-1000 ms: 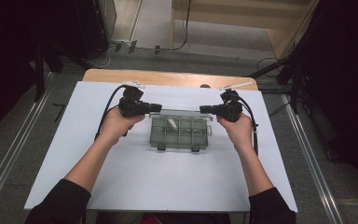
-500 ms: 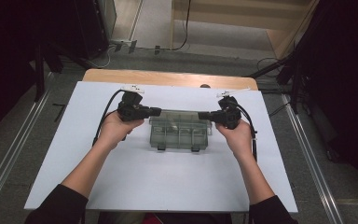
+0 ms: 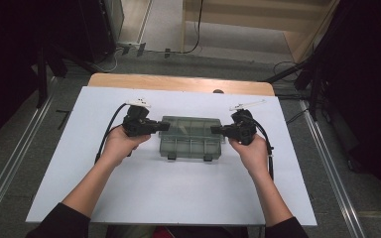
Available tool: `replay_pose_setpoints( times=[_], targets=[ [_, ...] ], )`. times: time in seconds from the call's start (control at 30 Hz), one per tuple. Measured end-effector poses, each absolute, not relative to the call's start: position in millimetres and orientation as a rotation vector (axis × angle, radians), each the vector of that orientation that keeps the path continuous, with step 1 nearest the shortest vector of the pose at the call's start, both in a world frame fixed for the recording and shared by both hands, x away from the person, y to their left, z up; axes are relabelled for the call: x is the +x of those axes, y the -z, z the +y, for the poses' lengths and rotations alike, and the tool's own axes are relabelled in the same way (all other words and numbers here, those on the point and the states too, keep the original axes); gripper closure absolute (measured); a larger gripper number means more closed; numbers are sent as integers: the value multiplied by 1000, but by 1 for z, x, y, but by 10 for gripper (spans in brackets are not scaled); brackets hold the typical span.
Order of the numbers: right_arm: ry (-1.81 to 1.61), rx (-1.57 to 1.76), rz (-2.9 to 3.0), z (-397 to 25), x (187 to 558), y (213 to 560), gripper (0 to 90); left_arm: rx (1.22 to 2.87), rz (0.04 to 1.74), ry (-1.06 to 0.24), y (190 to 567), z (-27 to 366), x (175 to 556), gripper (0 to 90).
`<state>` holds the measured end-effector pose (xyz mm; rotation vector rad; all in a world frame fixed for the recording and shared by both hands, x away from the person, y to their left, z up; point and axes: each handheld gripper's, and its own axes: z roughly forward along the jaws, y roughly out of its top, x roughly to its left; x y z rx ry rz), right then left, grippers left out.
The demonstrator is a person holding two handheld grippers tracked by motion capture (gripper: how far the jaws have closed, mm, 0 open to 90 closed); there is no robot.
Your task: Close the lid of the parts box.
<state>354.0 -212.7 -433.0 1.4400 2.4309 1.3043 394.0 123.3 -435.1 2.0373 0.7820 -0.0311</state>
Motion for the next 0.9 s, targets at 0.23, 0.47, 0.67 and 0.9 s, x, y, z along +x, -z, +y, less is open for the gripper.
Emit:
replay_pose_setpoints(
  times=[0.23, 0.47, 0.67, 0.9],
  targets=[
    [-1301, 1439, 2420, -217, 343, 435, 900, 2043, 780, 46, 443, 124, 387, 884],
    [-1285, 1448, 2411, -220, 335, 438, 900, 2049, 787, 35, 450, 127, 380, 883],
    [-1266, 1428, 2418, -221, 328, 441, 900, 2060, 777, 39, 455, 127, 376, 883],
    [-1246, 1424, 2435, -219, 324, 446, 900, 2071, 773, 33, 460, 126, 373, 855]
  ],
)
